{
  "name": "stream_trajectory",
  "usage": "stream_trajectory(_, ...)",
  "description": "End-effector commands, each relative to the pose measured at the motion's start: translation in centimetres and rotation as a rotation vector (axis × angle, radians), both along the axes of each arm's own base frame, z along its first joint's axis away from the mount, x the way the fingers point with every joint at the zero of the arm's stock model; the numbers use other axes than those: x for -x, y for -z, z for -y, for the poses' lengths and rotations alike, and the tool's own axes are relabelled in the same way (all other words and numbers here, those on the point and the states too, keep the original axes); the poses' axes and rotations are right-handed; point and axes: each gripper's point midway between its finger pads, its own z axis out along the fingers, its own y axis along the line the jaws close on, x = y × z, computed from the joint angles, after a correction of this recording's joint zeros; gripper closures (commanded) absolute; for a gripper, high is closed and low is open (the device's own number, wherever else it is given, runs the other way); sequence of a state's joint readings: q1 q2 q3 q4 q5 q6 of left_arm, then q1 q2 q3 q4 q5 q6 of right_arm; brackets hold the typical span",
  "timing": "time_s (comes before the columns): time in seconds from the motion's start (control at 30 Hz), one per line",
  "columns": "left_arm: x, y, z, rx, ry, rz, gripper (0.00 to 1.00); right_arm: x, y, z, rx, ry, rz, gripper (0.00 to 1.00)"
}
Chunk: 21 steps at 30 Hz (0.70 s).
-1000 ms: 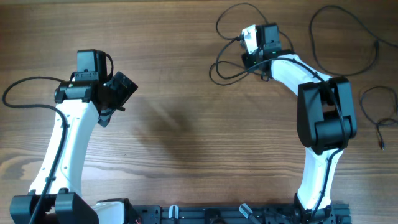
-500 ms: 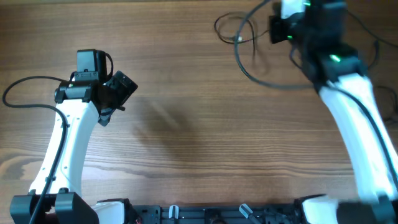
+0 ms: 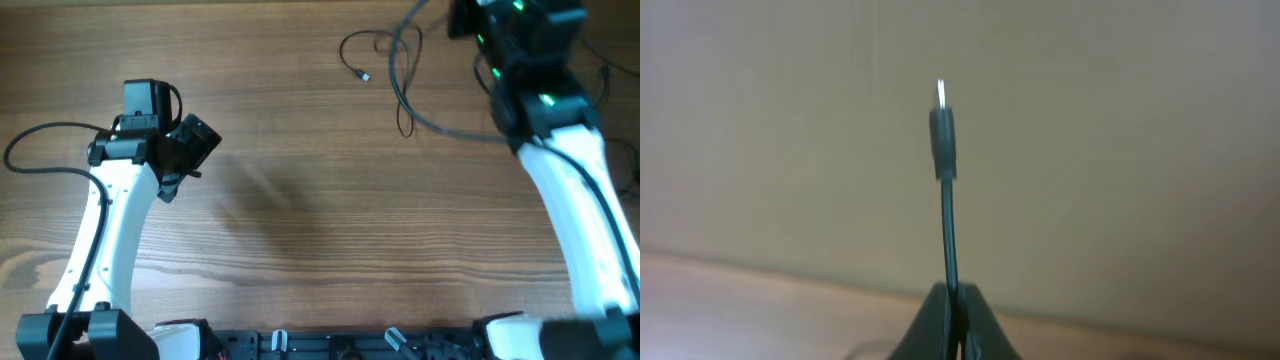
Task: Untangle cables
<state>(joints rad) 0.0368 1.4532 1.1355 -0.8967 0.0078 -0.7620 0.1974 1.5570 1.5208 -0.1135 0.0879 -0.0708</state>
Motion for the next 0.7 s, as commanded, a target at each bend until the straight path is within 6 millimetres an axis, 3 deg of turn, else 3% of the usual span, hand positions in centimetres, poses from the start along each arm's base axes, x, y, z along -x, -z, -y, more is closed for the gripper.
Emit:
stream_trajectory(0.0, 0.2, 0.2, -0.1, 0.006, -0.012, -0.007, 0.00, -4.5, 3.3, 0.1, -0.018, 0.045, 0.020, 0.96)
stream_trajectory(0.07, 0.2, 0.2, -0.1, 0.006, -0.013, -0.007, 0.00, -6.7, 5.9, 0.4, -0.017, 0.058, 0.015, 0.96)
stream_trajectory(0.17, 0.2, 0.2, -0.1, 0.006, -0.013, -0.007, 0.00, -9.2, 11.2, 1.7, -0.013, 0.089, -0.054, 0.96)
stream_trajectory(0.27, 0.2, 0.2, -0.1, 0.006, -0.013, -0.006, 0.00, -11.3, 19.1, 4.1, -0.040, 0.145, -0.185, 0.96)
stream_trajectory(0.33, 0.1, 0.2, -0.1, 0.006, -0.013, -0.002, 0.00, -11.7, 23.3, 5.5, -0.071, 0.182, -0.262, 0.96)
stream_trajectory(0.4, -0.2, 0.1, -0.1, 0.005, -0.013, 0.008, 0.00, -11.3, 28.7, 6.7, -0.137, 0.223, -0.388, 0.95)
stream_trajectory(0.43, -0.2, 0.1, -0.1, 0.005, -0.013, 0.009, 0.00, -11.0, 30.4, 6.6, -0.160, 0.217, -0.434, 0.83)
stream_trajectory(0.47, -0.2, 0.1, -0.1, 0.005, -0.012, 0.009, 0.00, -10.6, 31.4, 6.3, -0.173, 0.200, -0.470, 0.63)
stream_trajectory(0.53, -0.2, 0.1, -0.1, 0.005, -0.012, 0.010, 0.00, -10.1, 32.0, 5.7, -0.177, 0.169, -0.508, 0.06)
stream_trajectory(0.57, -0.3, 0.0, -0.1, 0.005, -0.012, 0.014, 0.00, -9.8, 31.0, 5.4, -0.181, 0.157, -0.510, 0.00)
stream_trajectory(0.67, -0.4, 0.0, -0.1, 0.005, -0.012, 0.016, 0.00, -8.8, 27.9, 5.1, -0.189, 0.145, -0.506, 0.00)
